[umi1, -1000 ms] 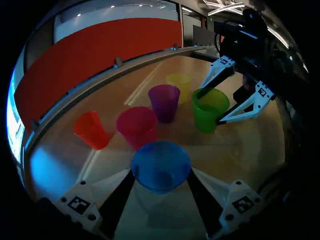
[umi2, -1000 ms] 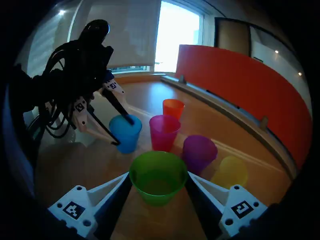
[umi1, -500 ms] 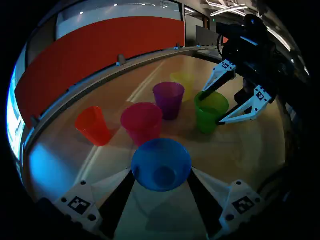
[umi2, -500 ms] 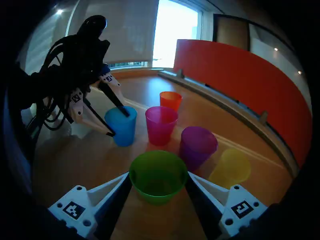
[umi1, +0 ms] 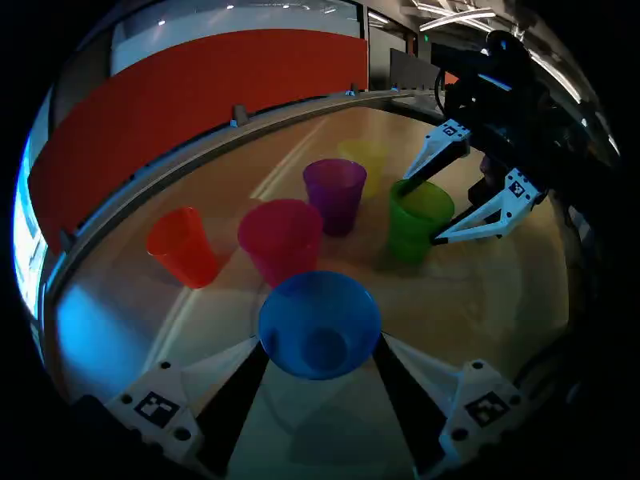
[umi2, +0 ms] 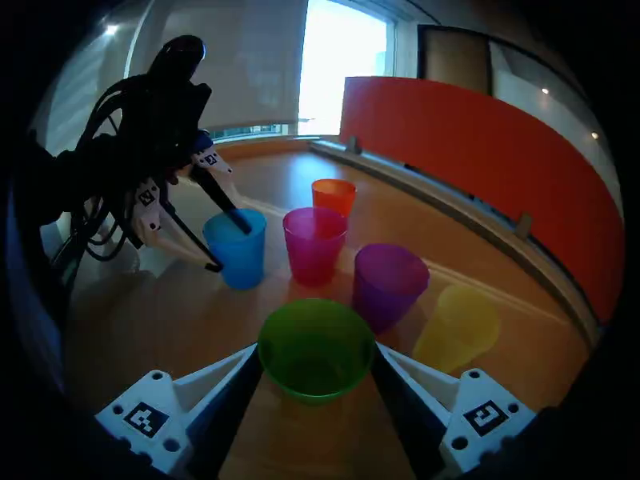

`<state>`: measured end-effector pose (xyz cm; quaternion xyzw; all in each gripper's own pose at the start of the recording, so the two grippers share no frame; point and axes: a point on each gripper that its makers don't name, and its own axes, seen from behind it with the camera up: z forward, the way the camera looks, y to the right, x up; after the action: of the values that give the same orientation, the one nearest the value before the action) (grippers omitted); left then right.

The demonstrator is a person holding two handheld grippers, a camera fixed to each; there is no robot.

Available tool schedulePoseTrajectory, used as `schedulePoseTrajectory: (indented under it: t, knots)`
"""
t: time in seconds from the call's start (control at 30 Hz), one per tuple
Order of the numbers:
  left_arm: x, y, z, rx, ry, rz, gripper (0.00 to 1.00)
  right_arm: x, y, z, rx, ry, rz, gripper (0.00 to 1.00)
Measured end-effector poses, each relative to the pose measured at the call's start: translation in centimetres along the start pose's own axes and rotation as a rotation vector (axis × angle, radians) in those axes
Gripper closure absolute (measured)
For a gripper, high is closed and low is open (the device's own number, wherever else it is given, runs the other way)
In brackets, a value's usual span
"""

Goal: Pour water

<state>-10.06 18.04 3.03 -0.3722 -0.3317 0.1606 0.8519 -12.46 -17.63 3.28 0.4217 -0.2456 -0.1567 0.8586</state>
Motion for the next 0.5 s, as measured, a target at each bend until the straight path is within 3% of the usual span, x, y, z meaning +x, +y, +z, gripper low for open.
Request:
schedulePoseTrajectory:
  t: [0.5]
  knots:
    - [-1.3,0.0,-0.6,0.014,-0.036,0.005,0.07,-0.6,-0.2,-1.6,-0.024,0.0,-0.005,0.0]
